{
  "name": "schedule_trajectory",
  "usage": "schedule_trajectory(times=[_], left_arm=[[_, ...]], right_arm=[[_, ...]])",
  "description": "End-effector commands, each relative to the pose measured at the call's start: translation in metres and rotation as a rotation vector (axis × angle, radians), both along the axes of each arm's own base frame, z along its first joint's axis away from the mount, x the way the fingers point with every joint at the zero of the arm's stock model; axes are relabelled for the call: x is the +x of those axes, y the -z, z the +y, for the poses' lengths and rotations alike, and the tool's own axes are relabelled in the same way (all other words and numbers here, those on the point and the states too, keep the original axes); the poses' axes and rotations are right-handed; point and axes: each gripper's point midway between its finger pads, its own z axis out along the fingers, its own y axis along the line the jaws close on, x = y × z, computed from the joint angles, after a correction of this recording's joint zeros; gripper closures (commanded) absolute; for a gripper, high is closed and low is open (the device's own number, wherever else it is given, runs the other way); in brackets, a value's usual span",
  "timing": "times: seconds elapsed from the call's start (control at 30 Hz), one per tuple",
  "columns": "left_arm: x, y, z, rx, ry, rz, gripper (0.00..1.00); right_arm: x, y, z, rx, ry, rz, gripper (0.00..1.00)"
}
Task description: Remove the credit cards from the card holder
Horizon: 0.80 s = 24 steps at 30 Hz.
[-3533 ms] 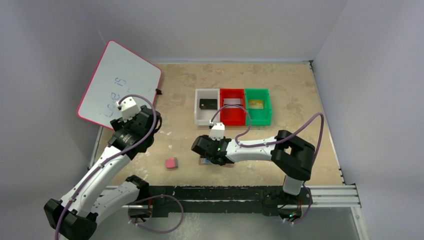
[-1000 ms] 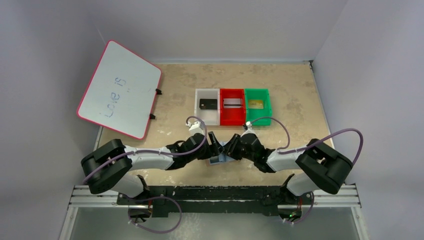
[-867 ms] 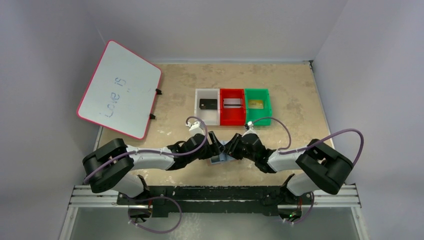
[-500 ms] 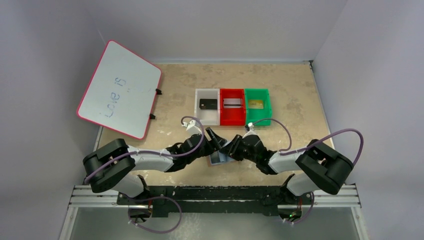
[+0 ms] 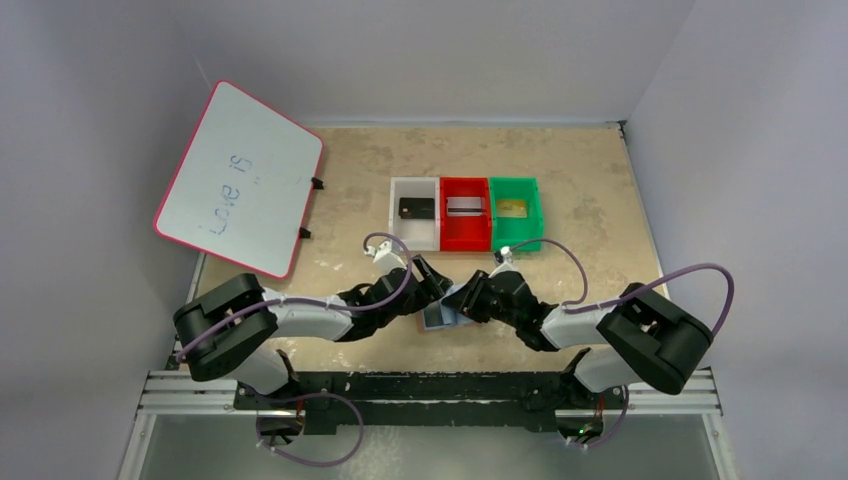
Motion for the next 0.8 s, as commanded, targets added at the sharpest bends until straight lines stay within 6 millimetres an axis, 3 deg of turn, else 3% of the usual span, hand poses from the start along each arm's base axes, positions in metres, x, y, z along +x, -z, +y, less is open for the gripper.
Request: schedule_trajectory(times=[0.0, 0.23, 0.4, 0.57, 0.77], left_arm=[[0.009, -0.023, -0.015, -0.06, -0.016, -0.028, 0.26], [0.007, -0.017, -0.038, -0.129, 0.035, 0.0, 0.27], [0.007, -0.008, -0.034, -0.116, 0.014, 0.024, 0.27], [0.005, -0.008, -0.045, -0.144, 0.044, 0.034, 0.28], [0.004, -0.012, -0.049, -0.162, 0.053, 0.029, 0.29]], right_arm=[[-0.001, 0.002, -0.005, -0.008, 0.006, 0.002, 0.66], [-0.002, 0.003, -0.005, -0.002, 0.006, 0.007, 0.66], [-0.002, 0.002, -0.006, 0.002, 0.008, 0.003, 0.65], [-0.002, -0.002, -0.006, 0.014, 0.007, -0.008, 0.64], [0.002, -0.015, -0.004, 0.029, -0.005, -0.058, 0.54]])
